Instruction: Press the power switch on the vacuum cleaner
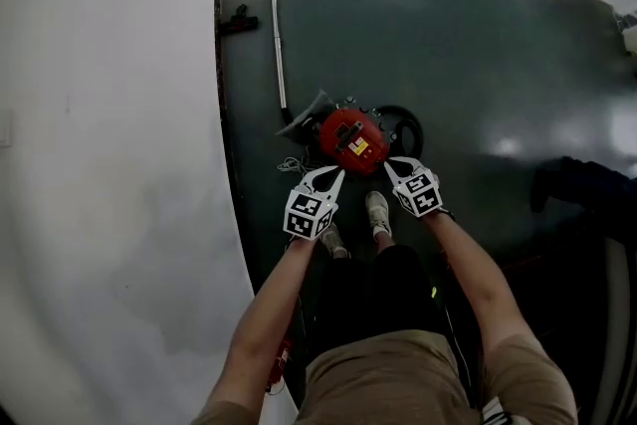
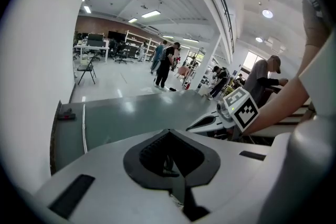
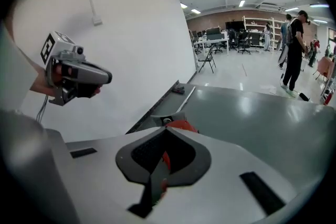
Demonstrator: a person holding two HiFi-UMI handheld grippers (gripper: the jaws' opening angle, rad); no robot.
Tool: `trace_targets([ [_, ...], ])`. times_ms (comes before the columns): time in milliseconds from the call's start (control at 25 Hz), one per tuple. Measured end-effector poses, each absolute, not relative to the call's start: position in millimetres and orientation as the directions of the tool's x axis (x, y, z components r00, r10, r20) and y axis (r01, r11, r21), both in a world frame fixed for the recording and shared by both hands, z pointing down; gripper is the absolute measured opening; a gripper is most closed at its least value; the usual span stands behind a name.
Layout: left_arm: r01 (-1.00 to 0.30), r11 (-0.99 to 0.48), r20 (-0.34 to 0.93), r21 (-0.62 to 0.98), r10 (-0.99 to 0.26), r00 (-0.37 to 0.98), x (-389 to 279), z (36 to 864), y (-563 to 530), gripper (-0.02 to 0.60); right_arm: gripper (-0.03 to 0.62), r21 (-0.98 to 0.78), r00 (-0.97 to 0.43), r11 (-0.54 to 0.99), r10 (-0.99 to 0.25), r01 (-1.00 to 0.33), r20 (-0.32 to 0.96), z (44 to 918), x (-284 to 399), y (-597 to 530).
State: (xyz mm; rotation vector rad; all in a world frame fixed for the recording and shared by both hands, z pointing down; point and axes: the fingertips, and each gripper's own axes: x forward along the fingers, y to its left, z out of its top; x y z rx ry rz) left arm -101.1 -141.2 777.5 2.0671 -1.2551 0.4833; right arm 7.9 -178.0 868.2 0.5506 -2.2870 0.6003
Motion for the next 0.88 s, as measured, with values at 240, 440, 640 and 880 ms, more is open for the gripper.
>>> trace_targets([
  [240, -0.874, -0.323, 0.668, 0.362, -0.564, 0.485, -100, 859, -145, 0.005, 0.008, -0.225, -0.573, 0.815, -0.153, -0.535, 0.805, 982, -2, -177],
  [440, -0.88, -0.308, 0.714, 0.362, -0.516, 0.474, -101, 918, -144, 0.005, 0.009, -0.219, -0.524, 0.8, -0.135, -0.559, 0.841, 1050, -7, -181],
  [640, -0.873, -0.324, 0.733, 0.366, -0.477, 0.485, -103, 961, -142, 0.005, 0.008, -0.223, -0.469, 0.814, -0.068, -0.536, 0.88, 1096, -21, -168],
  [880, -0.867, -0.304, 0.734, 0.394, -0.464, 0.496, -99, 989, -140, 0.005, 0.009, -0.205, -0.41, 0.833, -0.029, -0.514, 0.911, 1144, -32, -164],
])
